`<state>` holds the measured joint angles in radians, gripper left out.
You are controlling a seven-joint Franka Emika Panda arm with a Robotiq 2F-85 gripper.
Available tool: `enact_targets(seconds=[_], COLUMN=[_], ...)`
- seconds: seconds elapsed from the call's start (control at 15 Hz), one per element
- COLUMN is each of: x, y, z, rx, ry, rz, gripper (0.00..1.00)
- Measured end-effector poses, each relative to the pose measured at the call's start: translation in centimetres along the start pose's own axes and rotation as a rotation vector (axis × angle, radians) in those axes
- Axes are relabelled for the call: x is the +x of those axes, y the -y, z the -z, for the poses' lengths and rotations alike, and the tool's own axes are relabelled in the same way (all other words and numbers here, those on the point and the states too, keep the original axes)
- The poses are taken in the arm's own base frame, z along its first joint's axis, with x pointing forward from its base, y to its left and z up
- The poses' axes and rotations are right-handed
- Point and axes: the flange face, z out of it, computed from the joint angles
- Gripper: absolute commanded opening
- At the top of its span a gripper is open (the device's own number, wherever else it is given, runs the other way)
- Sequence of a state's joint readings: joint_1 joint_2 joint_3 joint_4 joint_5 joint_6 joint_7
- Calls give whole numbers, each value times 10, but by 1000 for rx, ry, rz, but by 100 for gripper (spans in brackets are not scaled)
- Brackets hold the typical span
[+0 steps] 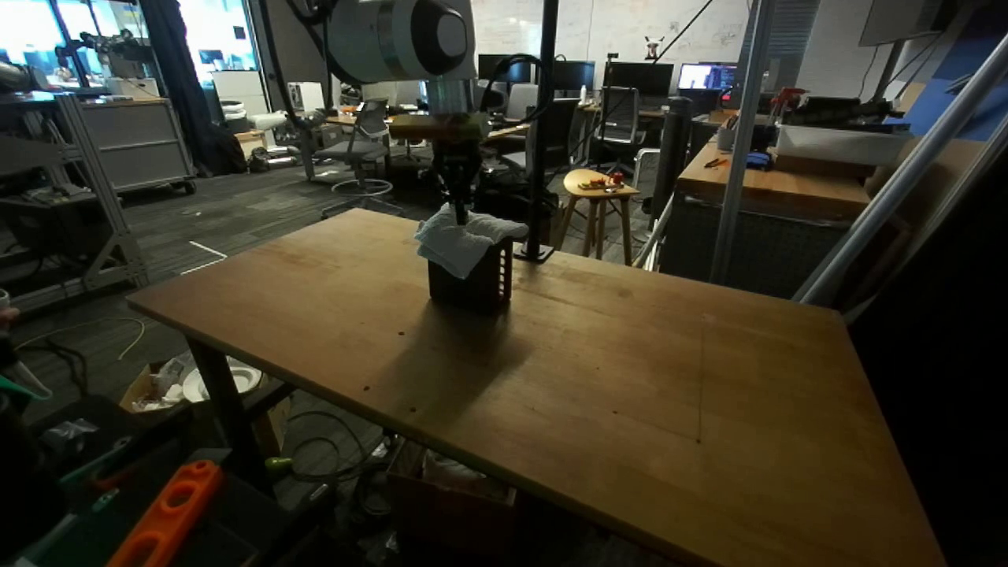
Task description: Put the towel in the box
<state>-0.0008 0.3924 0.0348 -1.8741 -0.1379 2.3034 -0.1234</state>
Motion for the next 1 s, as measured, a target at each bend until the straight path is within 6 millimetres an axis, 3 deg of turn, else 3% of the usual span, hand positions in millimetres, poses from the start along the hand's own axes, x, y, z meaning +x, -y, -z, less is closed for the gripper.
enact_targets(seconds=[0.53, 1.0], x=[11, 20], y=[-11, -7], z=[-36, -69], rx=[5, 55], ry=[33, 64], rz=[-17, -28], gripper=[5, 5])
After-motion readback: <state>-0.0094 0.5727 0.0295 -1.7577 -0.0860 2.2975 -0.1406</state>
